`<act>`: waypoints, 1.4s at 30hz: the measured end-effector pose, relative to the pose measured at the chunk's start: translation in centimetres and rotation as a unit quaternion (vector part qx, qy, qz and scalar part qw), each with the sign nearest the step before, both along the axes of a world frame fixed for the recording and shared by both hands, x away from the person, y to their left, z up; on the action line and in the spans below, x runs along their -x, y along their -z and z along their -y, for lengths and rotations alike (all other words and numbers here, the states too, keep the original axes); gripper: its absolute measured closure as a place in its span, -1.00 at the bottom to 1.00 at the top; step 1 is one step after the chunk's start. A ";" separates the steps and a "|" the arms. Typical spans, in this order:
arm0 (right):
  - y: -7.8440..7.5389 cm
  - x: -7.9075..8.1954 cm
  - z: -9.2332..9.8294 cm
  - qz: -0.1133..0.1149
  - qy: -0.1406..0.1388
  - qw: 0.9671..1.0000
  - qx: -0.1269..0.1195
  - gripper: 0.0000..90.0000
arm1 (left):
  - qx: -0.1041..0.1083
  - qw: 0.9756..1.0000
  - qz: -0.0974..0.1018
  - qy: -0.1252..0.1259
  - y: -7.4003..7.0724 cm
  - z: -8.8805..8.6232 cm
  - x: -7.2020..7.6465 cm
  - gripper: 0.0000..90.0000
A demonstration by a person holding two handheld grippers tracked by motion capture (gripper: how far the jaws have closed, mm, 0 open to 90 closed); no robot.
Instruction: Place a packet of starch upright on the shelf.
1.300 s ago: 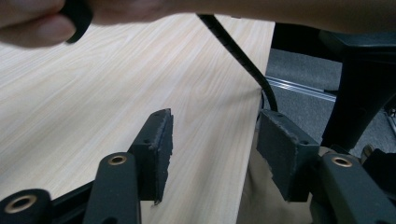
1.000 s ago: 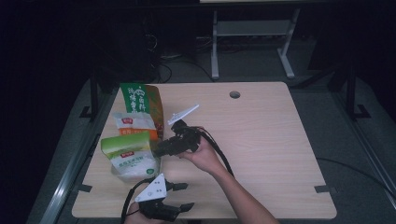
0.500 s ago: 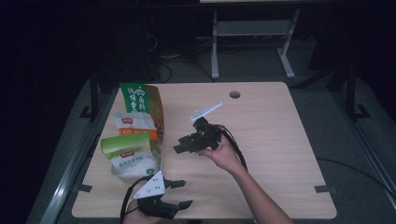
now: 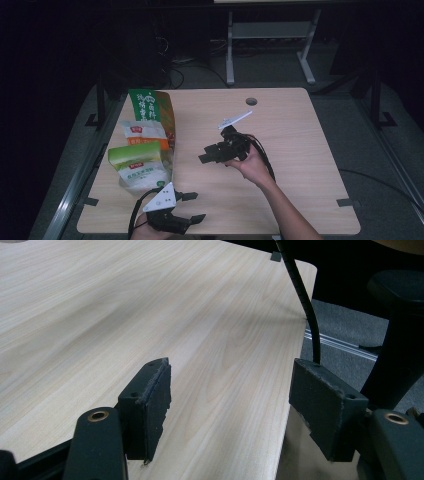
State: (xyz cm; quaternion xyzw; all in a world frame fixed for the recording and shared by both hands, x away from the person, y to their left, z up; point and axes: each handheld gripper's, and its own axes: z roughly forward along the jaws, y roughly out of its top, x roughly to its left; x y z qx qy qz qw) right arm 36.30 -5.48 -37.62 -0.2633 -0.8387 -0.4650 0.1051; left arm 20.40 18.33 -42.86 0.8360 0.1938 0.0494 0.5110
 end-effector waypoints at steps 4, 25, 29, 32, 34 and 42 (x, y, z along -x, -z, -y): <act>0.2 0.1 0.9 -0.005 0.006 1.000 0.000 0.07 | 0.000 1.000 0.001 0.001 0.0 -0.1 0.0 -0.27; 1.2 1.3 5.4 -0.010 0.037 0.999 0.006 0.02 | 0.001 1.000 -0.001 0.001 0.0 -0.2 -0.1 -0.28; 1.3 1.5 6.2 -0.011 0.042 0.999 0.011 0.00 | 0.003 1.000 0.000 0.000 -0.1 -0.3 -0.2 -0.28; 1.2 1.7 7.0 -0.011 0.048 0.999 0.005 0.00 | 0.004 1.000 -0.001 -0.001 0.0 -0.3 -0.2 -0.28; 1.3 1.8 7.4 -0.009 0.050 0.999 0.005 0.00 | 0.007 1.000 -0.003 -0.002 0.0 -0.2 -0.2 -0.28; 2.2 2.3 9.2 -0.022 0.065 0.998 -0.007 -0.02 | 0.005 1.000 -0.002 -0.003 0.0 -0.4 -0.3 -0.30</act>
